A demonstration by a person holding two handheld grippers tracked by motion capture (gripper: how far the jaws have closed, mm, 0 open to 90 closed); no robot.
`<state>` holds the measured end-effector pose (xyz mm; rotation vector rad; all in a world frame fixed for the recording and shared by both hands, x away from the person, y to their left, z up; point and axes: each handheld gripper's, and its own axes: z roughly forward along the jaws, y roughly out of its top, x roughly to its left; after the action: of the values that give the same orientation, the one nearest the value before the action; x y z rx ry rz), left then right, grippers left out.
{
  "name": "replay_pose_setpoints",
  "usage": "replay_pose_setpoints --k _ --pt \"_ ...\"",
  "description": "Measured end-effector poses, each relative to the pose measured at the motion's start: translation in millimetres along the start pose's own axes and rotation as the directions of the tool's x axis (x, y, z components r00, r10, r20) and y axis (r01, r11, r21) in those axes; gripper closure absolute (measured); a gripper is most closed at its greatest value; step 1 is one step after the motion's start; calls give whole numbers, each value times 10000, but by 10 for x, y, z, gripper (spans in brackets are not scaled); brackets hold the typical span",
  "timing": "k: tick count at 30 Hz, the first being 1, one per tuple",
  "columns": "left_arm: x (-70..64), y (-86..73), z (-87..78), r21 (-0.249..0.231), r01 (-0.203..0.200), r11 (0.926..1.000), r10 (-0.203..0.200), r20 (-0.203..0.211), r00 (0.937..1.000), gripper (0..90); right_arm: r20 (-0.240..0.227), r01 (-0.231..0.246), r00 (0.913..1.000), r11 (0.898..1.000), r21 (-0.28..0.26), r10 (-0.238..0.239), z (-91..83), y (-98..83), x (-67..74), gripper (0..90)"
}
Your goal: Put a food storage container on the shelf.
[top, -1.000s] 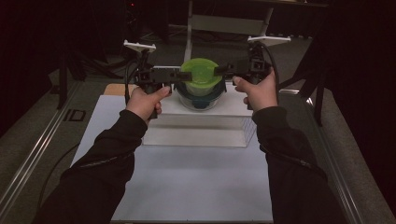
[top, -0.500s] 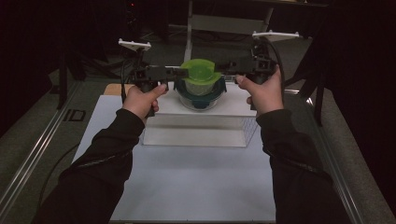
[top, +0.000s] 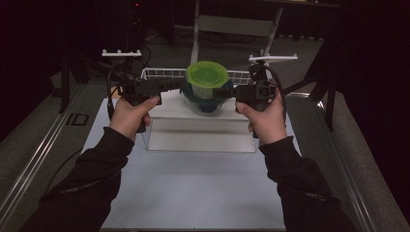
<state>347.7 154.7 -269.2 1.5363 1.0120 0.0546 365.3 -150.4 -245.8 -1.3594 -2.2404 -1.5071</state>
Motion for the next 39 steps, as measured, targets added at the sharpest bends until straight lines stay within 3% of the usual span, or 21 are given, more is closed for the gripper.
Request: replay_pose_setpoints --k 2,6,9,13,22,25,31,39 --pt "7 -91 -43 -149 -287 9995 286 -43 9996 311 9 -25 10000 9999 159 25 118 -74 -21 894" --pt "52 -355 -77 -291 -909 9954 905 -143 9958 249 -56 -194 9998 9998 80 194 229 -119 -59 896" --pt "61 -492 -92 -462 -1316 9902 1299 -364 9909 144 27 -336 9994 9994 74 336 329 -126 -87 896" --pt "65 -659 -123 -577 -1661 9844 1629 -558 9851 95 115 -516 9986 9987 36 515 415 -107 -129 896" --pt "21 -928 -143 -338 -2370 9709 2339 -769 9692 81 402 -772 9961 9967 -237 781 472 -29 -213 896" --pt "1 -983 -134 -291 -2542 9667 2514 -753 9649 80 443 -852 9953 9958 -322 866 478 -4 -247 895" --pt "-21 -1050 -97 -186 -2571 9662 2560 -501 9654 80 510 -903 9945 9953 -342 920 478 14 -281 879" --pt "-78 -1096 -100 -378 -2751 9607 2744 -237 9613 79 284 -398 9988 9985 -372 409 361 -134 -222 760"
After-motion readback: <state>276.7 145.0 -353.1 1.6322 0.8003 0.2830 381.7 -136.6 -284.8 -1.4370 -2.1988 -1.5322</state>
